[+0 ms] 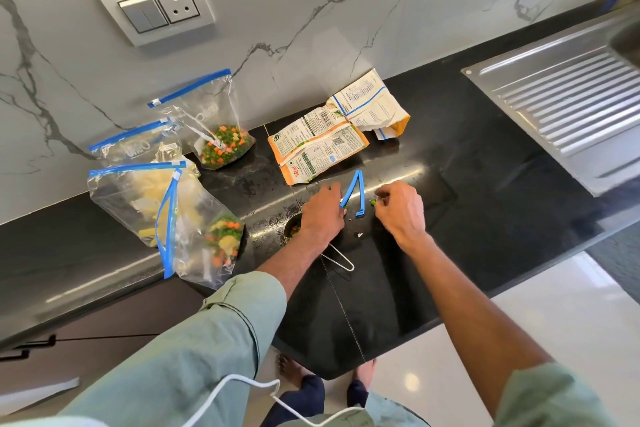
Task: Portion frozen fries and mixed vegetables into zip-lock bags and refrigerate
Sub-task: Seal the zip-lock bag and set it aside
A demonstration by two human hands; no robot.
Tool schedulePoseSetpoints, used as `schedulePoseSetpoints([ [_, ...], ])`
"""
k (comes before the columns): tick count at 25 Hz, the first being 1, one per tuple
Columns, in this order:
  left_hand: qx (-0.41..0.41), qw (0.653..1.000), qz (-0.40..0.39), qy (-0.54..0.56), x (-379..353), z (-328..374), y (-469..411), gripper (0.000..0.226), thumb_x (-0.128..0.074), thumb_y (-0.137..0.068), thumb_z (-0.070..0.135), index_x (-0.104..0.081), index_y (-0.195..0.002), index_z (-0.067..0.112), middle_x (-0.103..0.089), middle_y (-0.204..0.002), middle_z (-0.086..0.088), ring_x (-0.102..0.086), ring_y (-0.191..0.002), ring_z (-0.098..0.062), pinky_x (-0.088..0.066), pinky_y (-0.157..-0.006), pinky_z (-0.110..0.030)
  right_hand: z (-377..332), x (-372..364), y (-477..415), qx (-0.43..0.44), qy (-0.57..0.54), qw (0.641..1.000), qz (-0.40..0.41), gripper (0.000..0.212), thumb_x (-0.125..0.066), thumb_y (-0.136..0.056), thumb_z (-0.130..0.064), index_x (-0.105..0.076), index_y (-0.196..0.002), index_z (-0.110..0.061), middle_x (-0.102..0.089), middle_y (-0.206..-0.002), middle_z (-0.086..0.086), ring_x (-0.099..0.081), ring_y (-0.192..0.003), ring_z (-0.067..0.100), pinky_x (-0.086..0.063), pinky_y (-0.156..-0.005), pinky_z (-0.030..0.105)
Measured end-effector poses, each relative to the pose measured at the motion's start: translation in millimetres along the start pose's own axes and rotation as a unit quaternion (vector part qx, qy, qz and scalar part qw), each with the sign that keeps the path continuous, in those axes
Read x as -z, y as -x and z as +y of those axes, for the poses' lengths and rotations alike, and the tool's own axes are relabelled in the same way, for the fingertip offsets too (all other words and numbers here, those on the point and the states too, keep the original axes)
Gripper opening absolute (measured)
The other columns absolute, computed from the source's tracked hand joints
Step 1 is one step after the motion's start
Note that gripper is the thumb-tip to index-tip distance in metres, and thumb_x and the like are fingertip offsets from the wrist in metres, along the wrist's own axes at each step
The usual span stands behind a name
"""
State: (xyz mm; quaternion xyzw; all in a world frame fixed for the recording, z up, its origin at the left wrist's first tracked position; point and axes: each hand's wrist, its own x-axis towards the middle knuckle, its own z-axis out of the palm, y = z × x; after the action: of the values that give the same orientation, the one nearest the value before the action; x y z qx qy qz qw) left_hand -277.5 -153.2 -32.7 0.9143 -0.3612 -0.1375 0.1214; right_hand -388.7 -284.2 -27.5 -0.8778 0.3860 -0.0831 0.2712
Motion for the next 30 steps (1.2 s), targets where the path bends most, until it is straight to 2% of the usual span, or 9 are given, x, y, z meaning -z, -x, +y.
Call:
schedulePoseSetpoints([
  [4, -0.065, 0.994, 0.008, -0.088, 3, -1, -2, 0.039, -0.073, -0.092, 0.022, -0.058, -0.128, 0.020, -0.054, -0.116, -0.006, -0.064, -0.098, -0.027, -0.058, -0.080, -0.043, -1, -5, -9, 0.031, 0.043, 0.997, -0.058, 0.021, -0.072, -0.091, -0.006, -0.080, -0.110, -0.011, -0.073, -0.106, 0.006, -0.069, -0.089, 0.020, -0.060, -0.080, 0.034],
  [7, -0.117, 0.982, 0.004, -0.149, 6, 3, -3, 0.032, -0.071, -0.094, 0.022, -0.067, -0.125, 0.015, -0.051, -0.115, -0.007, -0.061, -0.101, -0.026, -0.057, -0.083, -0.043, 0, -5, -10, 0.037, 0.049, 0.996, -0.066, 0.018, -0.074, -0.092, -0.011, -0.080, -0.109, -0.015, -0.073, -0.107, 0.003, -0.068, -0.091, 0.018, -0.058, -0.079, 0.033],
  [11, -0.116, 0.981, -0.003, -0.158, 9, 4, -9, 0.033, -0.070, -0.095, 0.025, -0.066, -0.124, 0.010, -0.055, -0.113, -0.008, -0.061, -0.104, -0.026, -0.054, -0.085, -0.042, 8, -4, -7, 0.084, 0.072, 0.993, -0.044, 0.036, -0.081, -0.089, -0.022, -0.073, -0.124, -0.017, -0.064, -0.120, 0.002, -0.058, -0.109, 0.017, -0.057, -0.088, 0.033],
  [14, -0.125, 0.978, -0.014, -0.168, 8, 4, -12, 0.035, -0.066, -0.099, 0.024, -0.060, -0.129, 0.007, -0.057, -0.116, -0.010, -0.059, -0.110, -0.027, -0.050, -0.089, -0.041, 13, -9, -1, 0.111, 0.089, 0.988, -0.068, 0.044, -0.073, -0.094, -0.022, -0.064, -0.137, -0.016, -0.058, -0.130, 0.004, -0.058, -0.117, 0.022, -0.056, -0.096, 0.037],
  [17, -0.144, 0.973, -0.008, -0.181, 5, 2, -12, 0.039, -0.068, -0.095, 0.019, -0.058, -0.131, 0.007, -0.057, -0.118, -0.010, -0.057, -0.112, -0.027, -0.049, -0.095, -0.040, 11, -16, 9, 0.144, 0.139, 0.977, -0.079, 0.039, -0.061, -0.102, -0.020, -0.062, -0.141, -0.016, -0.056, -0.137, 0.007, -0.058, -0.120, 0.024, -0.059, -0.091, 0.038],
  [19, -0.149, 0.976, -0.013, -0.156, 9, 1, -11, 0.038, -0.068, -0.095, 0.019, -0.057, -0.129, 0.008, -0.056, -0.119, -0.010, -0.057, -0.112, -0.027, -0.048, -0.096, -0.040, 9, -16, 13, 0.154, 0.174, 0.969, -0.088, 0.038, -0.061, -0.102, -0.019, -0.063, -0.140, -0.017, -0.056, -0.137, 0.007, -0.058, -0.120, 0.025, -0.060, -0.085, 0.038],
  [24, -0.112, 0.993, -0.016, -0.027, 42, -27, 13, 0.022, -0.055, -0.103, 0.037, -0.058, -0.114, 0.019, -0.054, -0.111, 0.003, -0.056, -0.095, -0.013, -0.052, -0.085, -0.031, 20, -16, 18, 0.185, 0.194, 0.959, -0.097, 0.030, -0.062, -0.098, -0.008, -0.067, -0.127, -0.011, -0.062, -0.123, 0.007, -0.064, -0.103, 0.024, -0.060, -0.079, 0.038],
  [28, -0.101, 0.994, -0.023, -0.029, 60, -75, 55, 0.017, -0.056, -0.102, 0.040, -0.058, -0.106, 0.023, -0.053, -0.104, 0.007, -0.054, -0.088, -0.010, -0.051, -0.080, -0.031, 23, -19, 20, 0.203, 0.184, 0.959, -0.078, 0.006, -0.066, -0.092, -0.010, -0.070, -0.096, -0.008, -0.064, -0.095, 0.005, -0.064, -0.080, 0.022, -0.057, -0.066, 0.035],
  [30, -0.094, 0.994, -0.034, -0.050, 62, -86, 67, 0.015, -0.057, -0.101, 0.039, -0.058, -0.105, 0.024, -0.056, -0.102, 0.008, -0.054, -0.087, -0.010, -0.052, -0.082, -0.033, 14, -17, 16, 0.194, 0.175, 0.961, -0.086, 0.005, -0.068, -0.088, -0.010, -0.066, -0.084, -0.008, -0.061, -0.082, 0.004, -0.057, -0.068, 0.021, -0.051, -0.060, 0.034],
])
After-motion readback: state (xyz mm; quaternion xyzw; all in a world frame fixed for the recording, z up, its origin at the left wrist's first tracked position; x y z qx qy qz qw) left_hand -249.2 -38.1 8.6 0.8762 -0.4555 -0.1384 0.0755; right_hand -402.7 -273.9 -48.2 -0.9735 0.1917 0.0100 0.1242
